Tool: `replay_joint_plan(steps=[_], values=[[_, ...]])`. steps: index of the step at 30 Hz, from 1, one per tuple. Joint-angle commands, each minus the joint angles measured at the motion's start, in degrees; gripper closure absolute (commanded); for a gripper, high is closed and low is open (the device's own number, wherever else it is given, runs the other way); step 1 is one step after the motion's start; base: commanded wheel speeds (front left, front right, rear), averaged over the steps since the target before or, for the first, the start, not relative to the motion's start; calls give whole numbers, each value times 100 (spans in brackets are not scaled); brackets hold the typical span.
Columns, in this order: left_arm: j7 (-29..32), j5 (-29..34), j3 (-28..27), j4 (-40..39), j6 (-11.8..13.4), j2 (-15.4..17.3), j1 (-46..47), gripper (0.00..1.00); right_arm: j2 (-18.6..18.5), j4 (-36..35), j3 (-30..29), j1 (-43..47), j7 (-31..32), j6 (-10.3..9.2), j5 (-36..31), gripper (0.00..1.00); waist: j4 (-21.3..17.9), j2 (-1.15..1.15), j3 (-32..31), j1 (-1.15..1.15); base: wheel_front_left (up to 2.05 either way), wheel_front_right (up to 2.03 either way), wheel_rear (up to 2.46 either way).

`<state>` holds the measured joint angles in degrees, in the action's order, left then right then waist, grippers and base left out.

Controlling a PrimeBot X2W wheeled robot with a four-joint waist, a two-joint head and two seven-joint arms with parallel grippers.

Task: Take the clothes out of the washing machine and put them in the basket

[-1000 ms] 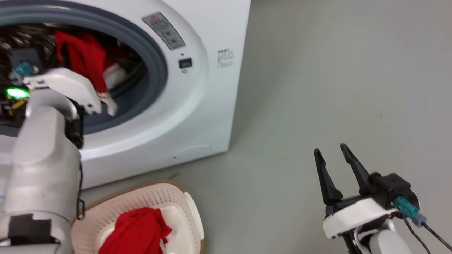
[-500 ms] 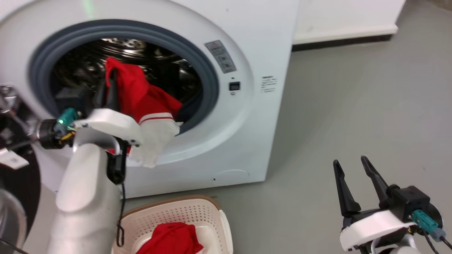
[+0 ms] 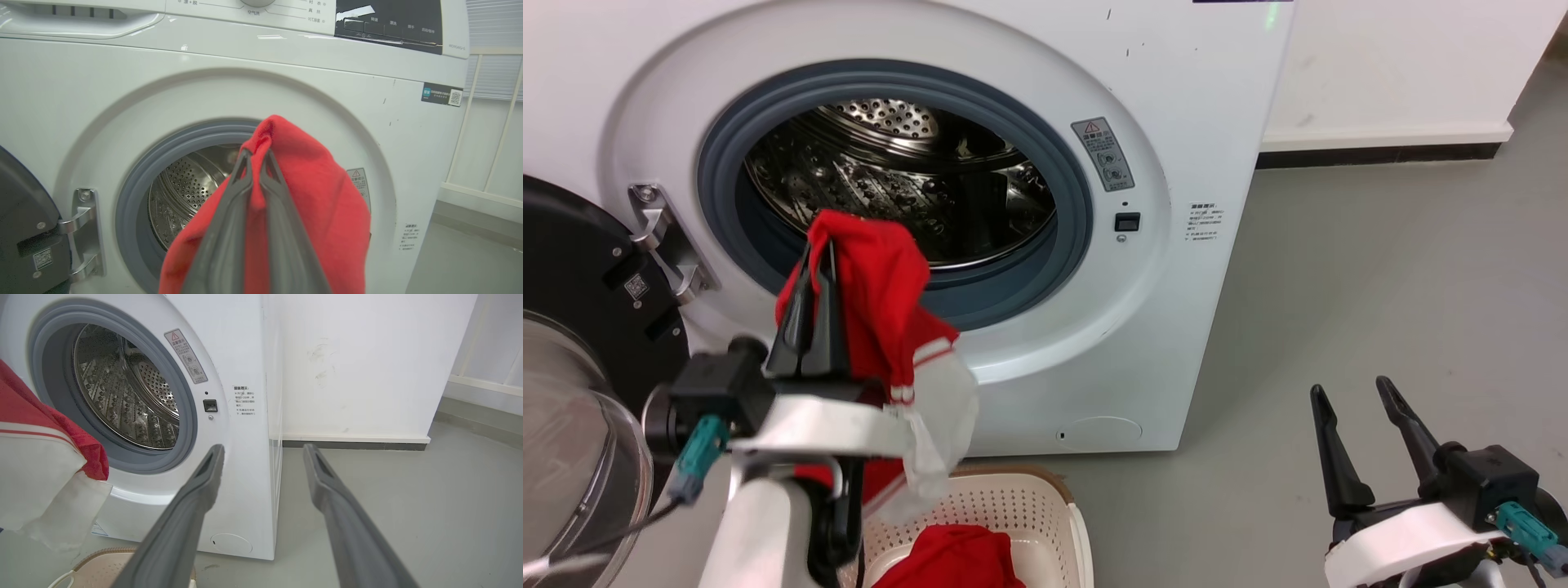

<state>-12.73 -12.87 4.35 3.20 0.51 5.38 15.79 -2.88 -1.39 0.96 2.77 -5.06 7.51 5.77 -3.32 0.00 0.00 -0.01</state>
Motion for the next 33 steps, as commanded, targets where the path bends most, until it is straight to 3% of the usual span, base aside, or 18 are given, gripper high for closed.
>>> replay_joint_plan(steps=[1,6,13,18,19,22,33], values=[[91,-41,24,-338,66,-25,-346,100,1,-73,9,79,8,-4,-13,0,26,0,61,1,0,0,0],[259,-123,117,-684,352,-115,-1187,100,2,-159,37,-9,28,-4,-7,0,76,0,334,1,0,0,0],[24,-483,222,375,417,-200,-1478,100,2,-184,101,-277,0,-4,-10,0,190,0,968,1,0,0,0],[-165,-609,272,1539,347,-224,-1085,100,2,-160,232,-552,-52,-4,-41,0,199,0,1525,1,0,0,0],[-222,-643,259,2271,260,-228,-709,100,2,-149,276,-757,-64,-4,-70,0,218,0,1910,1,0,0,0],[-245,-688,193,3020,191,-233,-268,100,3,-148,336,-946,-88,-4,-114,0,223,0,2303,1,0,0,0],[-246,-588,-255,4771,65,-161,1179,100,1,-117,565,-1643,-199,-4,-205,0,27,0,3611,1,0,0,0]])
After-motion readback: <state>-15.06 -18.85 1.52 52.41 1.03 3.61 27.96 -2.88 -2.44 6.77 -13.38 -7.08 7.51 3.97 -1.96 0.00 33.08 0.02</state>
